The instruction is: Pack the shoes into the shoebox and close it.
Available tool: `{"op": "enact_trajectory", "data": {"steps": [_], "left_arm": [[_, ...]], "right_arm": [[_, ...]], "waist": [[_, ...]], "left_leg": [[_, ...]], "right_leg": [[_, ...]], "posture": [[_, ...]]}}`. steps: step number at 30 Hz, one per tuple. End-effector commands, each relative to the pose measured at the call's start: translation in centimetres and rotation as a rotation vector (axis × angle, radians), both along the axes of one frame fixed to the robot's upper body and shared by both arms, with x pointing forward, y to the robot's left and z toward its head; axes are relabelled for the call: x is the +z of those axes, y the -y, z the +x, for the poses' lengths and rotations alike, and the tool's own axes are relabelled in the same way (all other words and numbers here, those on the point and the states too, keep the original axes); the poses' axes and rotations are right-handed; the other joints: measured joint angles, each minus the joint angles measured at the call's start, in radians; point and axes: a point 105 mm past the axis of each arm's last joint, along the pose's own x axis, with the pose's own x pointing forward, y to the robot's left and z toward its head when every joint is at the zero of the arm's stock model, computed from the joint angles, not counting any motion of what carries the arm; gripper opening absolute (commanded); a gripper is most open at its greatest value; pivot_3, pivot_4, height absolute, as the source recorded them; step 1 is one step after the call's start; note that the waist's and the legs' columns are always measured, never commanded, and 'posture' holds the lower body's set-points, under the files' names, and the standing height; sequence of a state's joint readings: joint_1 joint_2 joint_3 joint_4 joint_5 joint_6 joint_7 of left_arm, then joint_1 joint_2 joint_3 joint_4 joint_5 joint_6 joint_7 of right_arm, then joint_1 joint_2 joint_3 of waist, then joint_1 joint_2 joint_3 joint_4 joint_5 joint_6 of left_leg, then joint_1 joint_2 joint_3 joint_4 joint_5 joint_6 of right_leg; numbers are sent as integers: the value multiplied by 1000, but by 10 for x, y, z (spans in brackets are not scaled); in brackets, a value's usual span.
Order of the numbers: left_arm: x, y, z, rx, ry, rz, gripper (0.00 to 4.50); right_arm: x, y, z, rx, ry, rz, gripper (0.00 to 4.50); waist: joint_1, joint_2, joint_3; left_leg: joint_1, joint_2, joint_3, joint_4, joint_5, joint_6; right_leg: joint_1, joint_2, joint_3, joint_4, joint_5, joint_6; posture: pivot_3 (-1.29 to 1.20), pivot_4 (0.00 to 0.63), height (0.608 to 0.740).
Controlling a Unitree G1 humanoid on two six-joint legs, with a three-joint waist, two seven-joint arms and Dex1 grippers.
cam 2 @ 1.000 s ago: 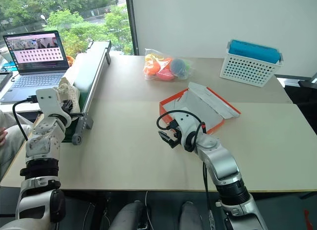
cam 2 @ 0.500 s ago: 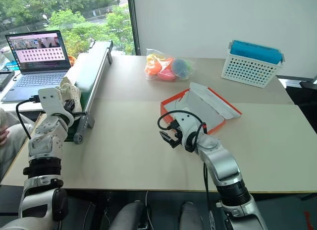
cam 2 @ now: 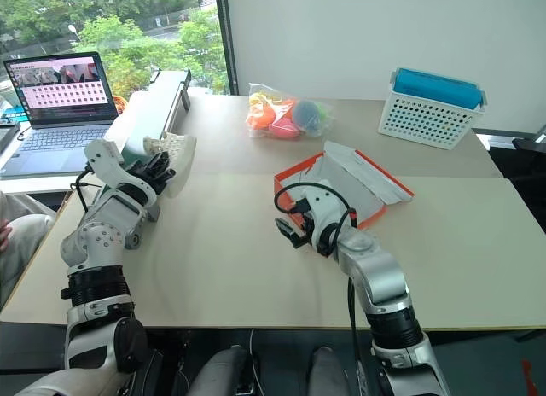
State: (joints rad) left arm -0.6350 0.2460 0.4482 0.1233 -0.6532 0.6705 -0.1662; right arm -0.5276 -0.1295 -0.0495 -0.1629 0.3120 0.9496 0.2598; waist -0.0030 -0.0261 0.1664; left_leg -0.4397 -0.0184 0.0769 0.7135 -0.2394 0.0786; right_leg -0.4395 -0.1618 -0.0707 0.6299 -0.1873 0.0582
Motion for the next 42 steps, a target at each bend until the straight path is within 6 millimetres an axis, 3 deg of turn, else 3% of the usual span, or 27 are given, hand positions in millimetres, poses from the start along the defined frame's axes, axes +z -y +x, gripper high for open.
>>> {"op": "enact_trajectory", "data": {"steps": [1,4,10,15,28,38,42], "left_arm": [[14,44,-9,-186,61,14,62],[6,67,-14,-270,40,20,62],[-4,117,-30,-445,25,15,62],[-4,133,-36,-498,30,31,62],[1,140,-39,-523,48,30,62],[14,126,-42,-512,85,49,62],[21,108,-44,-493,101,84,62]], "right_arm": [[32,-3,19,-55,-123,355,4500],[29,-12,24,-37,-283,473,4500],[46,-37,27,94,-454,612,4500],[57,-39,31,127,-496,657,4500],[60,-44,37,130,-500,637,4500],[51,-41,42,115,-497,625,4500],[48,-39,45,115,-497,622,4500]], "waist": [[-1,0,0],[-2,0,0],[-10,1,1],[-15,2,1],[-17,2,1],[-19,2,1],[-21,2,1]], "left_leg": [[0,0,0,0,0,0],[0,0,-1,-2,1,-1],[-2,-1,0,-2,0,0],[-2,0,0,-2,1,-1],[-2,0,0,-2,0,0],[-2,0,0,-2,0,0],[-2,0,0,-2,0,0]], "right_leg": [[0,0,0,0,0,0],[0,1,-1,2,0,0],[-2,1,0,2,0,0],[-3,2,0,2,0,-1],[-2,2,0,2,0,-1],[-2,2,0,2,0,-1],[-2,2,1,1,0,-1]], "posture": [[0,150,699],[0,150,699],[0,150,699],[0,150,699],[0,150,699],[0,150,699],[0,150,699]]}}
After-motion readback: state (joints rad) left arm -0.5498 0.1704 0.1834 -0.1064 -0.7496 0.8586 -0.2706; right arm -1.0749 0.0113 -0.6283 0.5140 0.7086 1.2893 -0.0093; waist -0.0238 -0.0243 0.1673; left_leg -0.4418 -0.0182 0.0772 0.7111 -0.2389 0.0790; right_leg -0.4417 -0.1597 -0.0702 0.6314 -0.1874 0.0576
